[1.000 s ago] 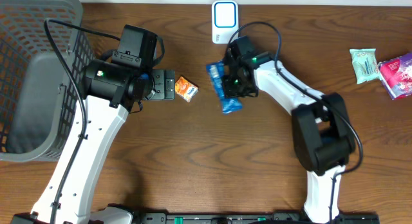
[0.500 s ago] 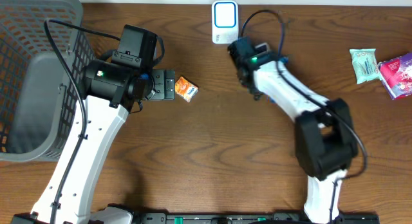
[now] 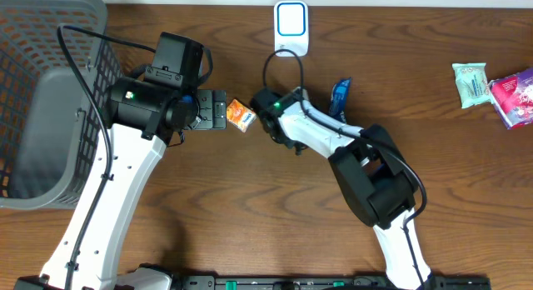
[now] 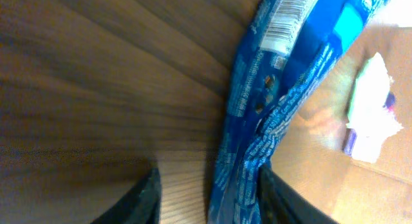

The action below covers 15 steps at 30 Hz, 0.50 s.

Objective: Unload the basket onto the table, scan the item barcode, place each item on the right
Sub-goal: 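Lift the blue bar with the right gripper and carry it right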

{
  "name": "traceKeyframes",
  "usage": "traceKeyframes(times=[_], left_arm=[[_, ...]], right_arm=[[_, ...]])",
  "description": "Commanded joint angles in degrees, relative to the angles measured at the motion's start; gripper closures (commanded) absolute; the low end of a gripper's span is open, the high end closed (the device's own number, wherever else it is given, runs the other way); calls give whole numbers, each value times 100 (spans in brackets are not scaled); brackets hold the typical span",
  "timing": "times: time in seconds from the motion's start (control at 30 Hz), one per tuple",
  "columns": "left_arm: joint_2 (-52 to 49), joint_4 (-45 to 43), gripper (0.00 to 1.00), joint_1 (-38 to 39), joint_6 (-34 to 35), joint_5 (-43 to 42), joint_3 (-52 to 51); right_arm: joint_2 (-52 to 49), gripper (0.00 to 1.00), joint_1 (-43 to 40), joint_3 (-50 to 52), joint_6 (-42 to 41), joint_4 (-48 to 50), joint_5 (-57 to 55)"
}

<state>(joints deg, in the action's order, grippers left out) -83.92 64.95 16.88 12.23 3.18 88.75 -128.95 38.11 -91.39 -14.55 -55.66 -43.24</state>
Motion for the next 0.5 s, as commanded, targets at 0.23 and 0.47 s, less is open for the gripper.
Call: traceKeyframes(times=[0.23,0.47], left_arm=[[-28,20,2,-22,55,52,31],[-28,22,2,-22,55,52,31]], right_arm=[[284,49,-1276,-1814,-57,-1106,2328],[282,50,-2660,-1788,566,-1443,4839]])
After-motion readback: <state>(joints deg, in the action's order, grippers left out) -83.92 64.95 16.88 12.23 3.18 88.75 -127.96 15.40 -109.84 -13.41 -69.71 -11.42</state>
